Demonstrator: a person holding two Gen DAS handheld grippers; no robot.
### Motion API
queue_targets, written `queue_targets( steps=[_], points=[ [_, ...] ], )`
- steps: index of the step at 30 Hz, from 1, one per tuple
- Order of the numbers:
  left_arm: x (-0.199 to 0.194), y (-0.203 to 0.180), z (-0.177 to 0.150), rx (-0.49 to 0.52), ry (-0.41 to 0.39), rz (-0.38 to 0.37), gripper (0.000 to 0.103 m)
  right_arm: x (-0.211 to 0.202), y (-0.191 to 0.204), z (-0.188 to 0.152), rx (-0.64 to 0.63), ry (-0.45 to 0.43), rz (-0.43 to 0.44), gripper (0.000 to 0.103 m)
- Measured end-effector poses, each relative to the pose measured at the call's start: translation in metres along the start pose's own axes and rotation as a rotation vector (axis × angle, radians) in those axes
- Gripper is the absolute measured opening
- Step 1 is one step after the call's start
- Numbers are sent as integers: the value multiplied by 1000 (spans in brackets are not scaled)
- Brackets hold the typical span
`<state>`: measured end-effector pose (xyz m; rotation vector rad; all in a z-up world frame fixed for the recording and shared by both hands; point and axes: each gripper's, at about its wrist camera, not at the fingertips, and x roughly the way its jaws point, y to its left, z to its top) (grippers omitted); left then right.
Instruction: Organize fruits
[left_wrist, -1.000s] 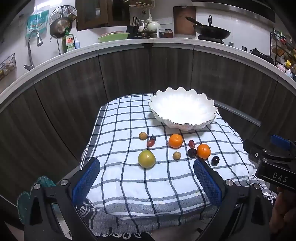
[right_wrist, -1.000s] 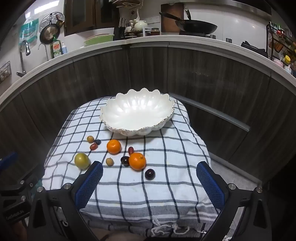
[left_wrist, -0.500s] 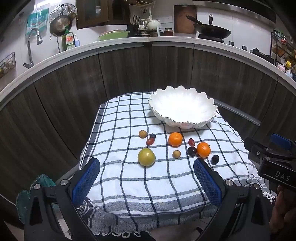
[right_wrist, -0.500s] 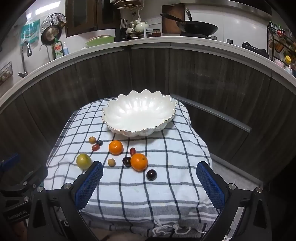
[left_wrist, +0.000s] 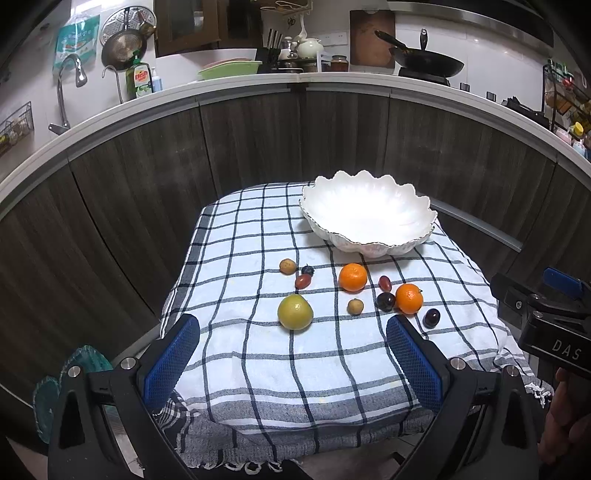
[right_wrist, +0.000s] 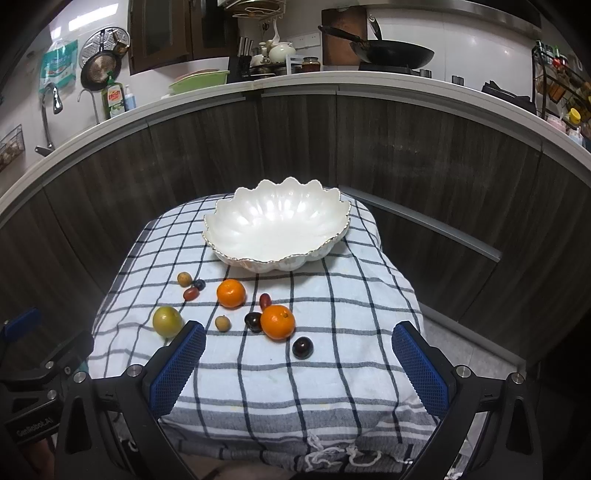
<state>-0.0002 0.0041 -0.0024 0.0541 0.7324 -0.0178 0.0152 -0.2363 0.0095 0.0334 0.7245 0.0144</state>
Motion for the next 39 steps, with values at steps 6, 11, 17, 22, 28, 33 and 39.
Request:
queue_targets(
  steps=[6, 11, 17, 22, 28, 33, 39],
  points=[
    [2, 0, 0, 0, 4, 0, 103, 0, -2, -1, 4, -1, 3, 102],
    [3, -1, 0, -1, 6, -4, 103, 1, -2, -2, 10, 2, 7, 103],
    [3, -1, -1, -3, 4, -6, 103, 1, -2, -1, 11, 4, 6, 102],
    [3, -1, -1, -4, 5, -6, 103, 1, -2, -1, 10, 3, 7, 103],
    [3, -1, -2, -4, 6, -8, 103, 1, -2, -2, 12, 3, 6, 102],
    [3, -1, -1, -5, 7, -8, 103, 1, -1, -2, 12, 3, 7, 102],
    [1, -1, -2, -5, 5, -11, 103, 1, -1, -2, 13, 3, 7, 102]
  ],
)
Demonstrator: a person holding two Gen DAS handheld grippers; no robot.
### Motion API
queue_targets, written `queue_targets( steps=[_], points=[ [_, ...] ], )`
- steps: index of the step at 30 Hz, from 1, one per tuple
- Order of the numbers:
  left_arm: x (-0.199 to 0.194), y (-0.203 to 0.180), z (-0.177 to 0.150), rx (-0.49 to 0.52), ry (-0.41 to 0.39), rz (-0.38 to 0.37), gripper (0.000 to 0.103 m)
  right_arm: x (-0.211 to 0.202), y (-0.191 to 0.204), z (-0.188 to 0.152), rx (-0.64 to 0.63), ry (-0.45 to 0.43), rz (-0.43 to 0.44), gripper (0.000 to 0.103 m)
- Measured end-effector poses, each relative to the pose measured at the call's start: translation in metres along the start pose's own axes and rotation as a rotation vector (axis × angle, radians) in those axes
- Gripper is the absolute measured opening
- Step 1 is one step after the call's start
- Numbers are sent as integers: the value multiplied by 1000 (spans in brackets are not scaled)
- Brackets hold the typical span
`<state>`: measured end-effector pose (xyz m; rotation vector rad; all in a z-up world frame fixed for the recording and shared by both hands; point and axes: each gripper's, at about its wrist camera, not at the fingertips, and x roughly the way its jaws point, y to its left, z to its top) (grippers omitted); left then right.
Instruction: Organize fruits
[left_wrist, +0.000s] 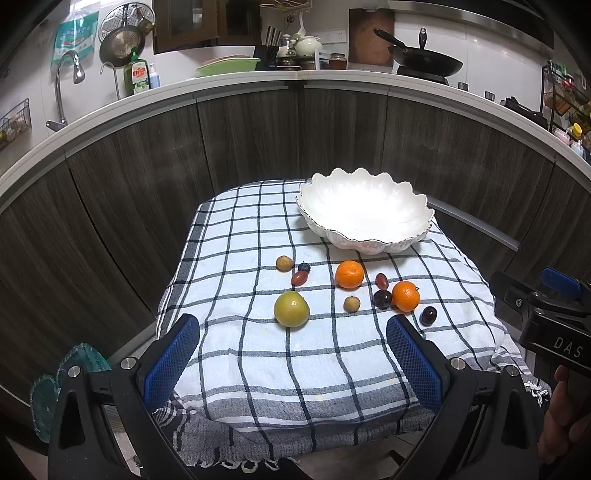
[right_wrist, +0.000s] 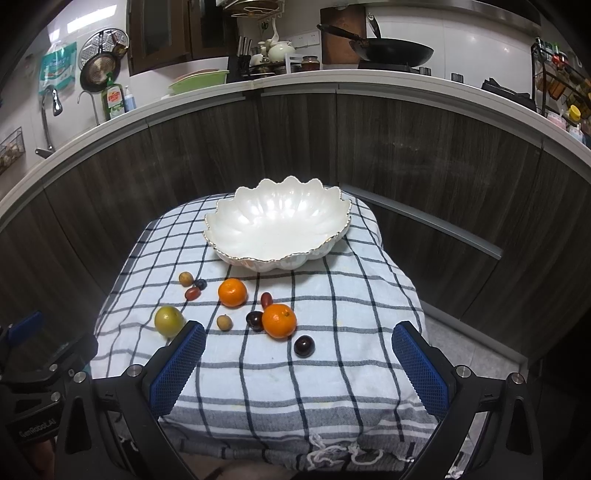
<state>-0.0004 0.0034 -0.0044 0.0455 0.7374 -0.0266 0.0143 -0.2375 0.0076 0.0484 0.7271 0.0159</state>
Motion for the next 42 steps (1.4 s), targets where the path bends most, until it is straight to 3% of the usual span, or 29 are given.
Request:
queue_targets(
  steps=[42],
  points=[
    [-15, -1, 2, -3, -35, 7, 103, -15, -1, 1, 6, -41, 12, 102]
  ],
)
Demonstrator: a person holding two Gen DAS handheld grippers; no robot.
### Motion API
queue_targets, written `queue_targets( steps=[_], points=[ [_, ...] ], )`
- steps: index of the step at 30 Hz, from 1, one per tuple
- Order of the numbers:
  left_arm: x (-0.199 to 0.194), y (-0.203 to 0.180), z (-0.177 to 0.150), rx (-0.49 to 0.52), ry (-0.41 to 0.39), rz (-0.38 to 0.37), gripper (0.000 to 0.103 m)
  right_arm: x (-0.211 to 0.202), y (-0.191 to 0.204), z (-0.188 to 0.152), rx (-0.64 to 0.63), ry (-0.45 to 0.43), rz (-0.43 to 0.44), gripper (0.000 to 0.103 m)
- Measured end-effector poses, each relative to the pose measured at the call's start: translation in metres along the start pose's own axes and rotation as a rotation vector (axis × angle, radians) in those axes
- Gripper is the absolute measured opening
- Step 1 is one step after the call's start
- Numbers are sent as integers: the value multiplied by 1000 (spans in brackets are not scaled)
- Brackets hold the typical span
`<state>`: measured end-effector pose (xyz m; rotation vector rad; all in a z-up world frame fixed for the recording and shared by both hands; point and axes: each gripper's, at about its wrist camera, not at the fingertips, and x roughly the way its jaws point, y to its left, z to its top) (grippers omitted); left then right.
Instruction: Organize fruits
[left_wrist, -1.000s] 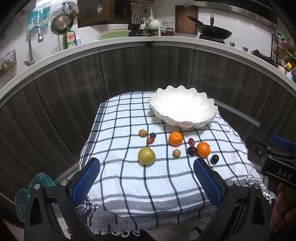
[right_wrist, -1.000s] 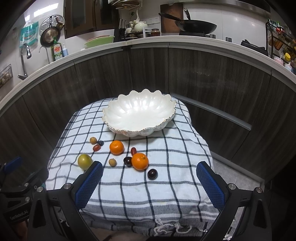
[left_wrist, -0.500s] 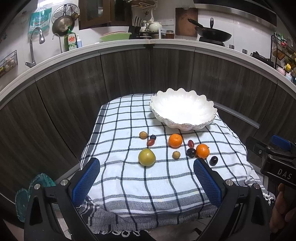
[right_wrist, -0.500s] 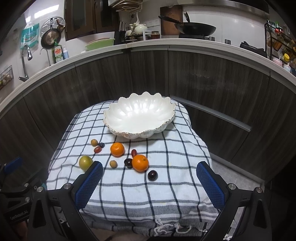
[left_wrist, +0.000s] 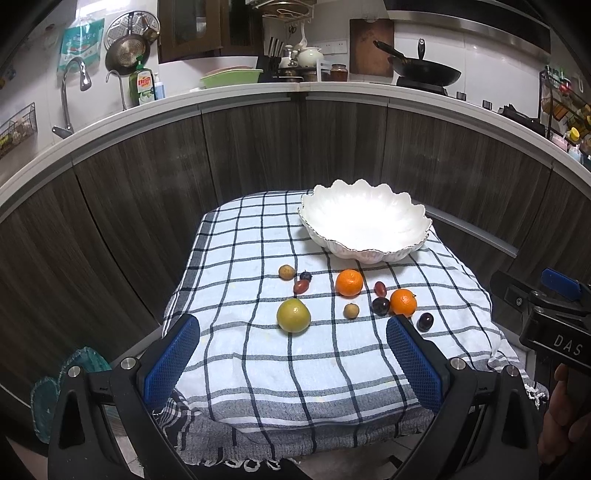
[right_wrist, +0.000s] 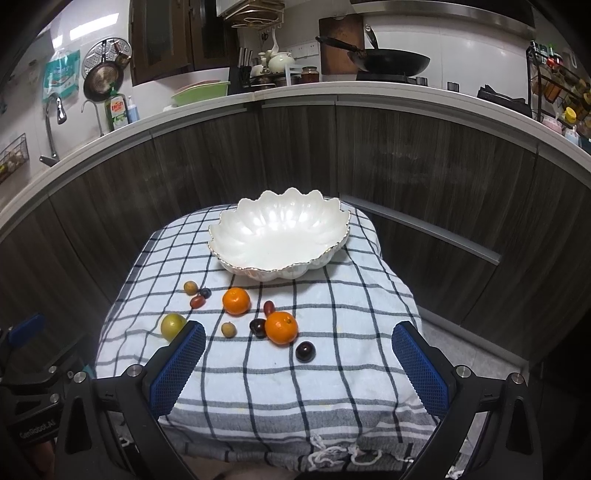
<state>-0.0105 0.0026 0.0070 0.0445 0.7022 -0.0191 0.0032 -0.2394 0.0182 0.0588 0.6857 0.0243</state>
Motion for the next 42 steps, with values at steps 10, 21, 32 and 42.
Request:
queue_targets(
  steps=[10, 21, 32, 42],
  points=[
    [4, 0, 0, 4, 13, -1, 103, 4, 1, 1, 3, 13, 1, 102],
    [24, 3, 7, 27, 23, 15, 103, 26, 3, 4, -13, 47, -4, 102],
    [62, 3, 8, 59, 33, 45, 103, 64, 10, 2, -41, 90, -7, 102],
    [92, 1, 4, 65, 51, 36, 101, 97, 16, -4, -70, 120, 0, 102]
  ],
)
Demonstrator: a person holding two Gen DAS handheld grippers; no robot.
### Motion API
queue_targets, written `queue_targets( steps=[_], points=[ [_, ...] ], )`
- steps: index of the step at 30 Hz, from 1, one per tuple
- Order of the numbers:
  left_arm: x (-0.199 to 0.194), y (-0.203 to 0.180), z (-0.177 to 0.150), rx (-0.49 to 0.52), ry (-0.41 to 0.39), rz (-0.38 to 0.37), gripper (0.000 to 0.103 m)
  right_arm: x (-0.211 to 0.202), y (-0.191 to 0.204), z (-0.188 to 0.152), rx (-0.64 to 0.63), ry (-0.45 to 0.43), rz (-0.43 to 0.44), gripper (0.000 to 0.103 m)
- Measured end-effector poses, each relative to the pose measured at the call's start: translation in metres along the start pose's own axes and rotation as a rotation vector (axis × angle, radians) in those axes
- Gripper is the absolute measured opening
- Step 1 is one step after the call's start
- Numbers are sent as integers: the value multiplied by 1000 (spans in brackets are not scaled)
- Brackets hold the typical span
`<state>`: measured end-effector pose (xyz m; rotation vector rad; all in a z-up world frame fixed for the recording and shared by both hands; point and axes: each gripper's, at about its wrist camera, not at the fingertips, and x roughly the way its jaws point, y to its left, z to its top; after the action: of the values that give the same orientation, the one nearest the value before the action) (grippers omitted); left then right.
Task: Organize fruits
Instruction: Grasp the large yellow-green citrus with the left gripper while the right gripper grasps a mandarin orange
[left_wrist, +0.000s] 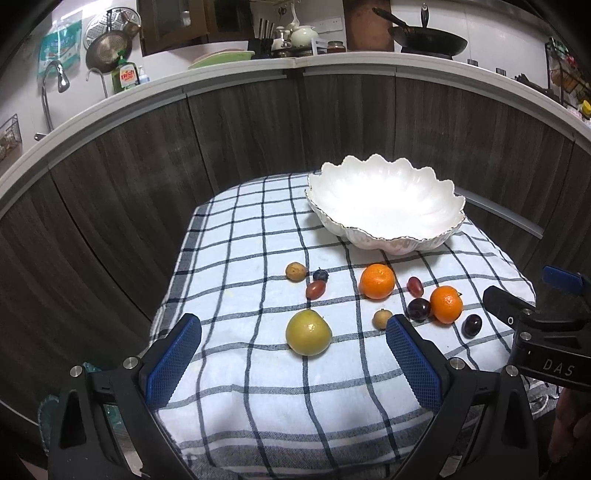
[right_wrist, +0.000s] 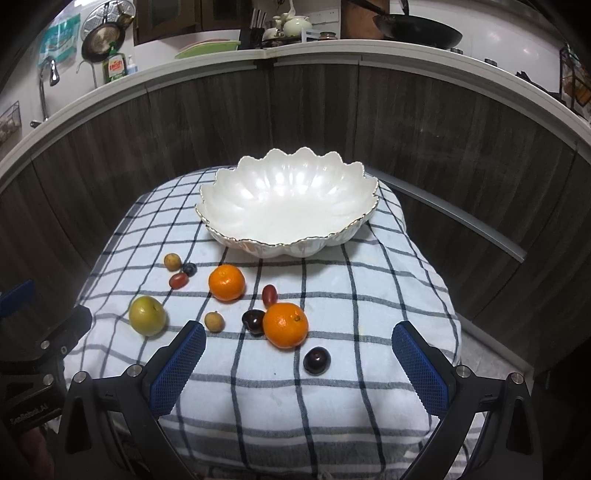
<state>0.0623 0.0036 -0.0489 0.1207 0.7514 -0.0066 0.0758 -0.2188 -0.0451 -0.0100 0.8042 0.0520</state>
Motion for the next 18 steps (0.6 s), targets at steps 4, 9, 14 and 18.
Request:
queue_targets(
  steps=[4, 9, 14, 18],
  points=[
    [15, -3, -2, 5, 18, -9, 100, 11, -1, 0, -6, 9, -2, 102],
    [38, -7, -5, -4, 42, -18, 97, 28, 1, 2, -24, 15, -3, 98],
    [56, -8, -9, -15, 69, -28, 92, 49, 1, 3, -34, 36, 19, 95],
    [66, -8, -12, -18, 90, -34, 89, 64, 0, 2, -32, 62, 40, 93]
  ],
)
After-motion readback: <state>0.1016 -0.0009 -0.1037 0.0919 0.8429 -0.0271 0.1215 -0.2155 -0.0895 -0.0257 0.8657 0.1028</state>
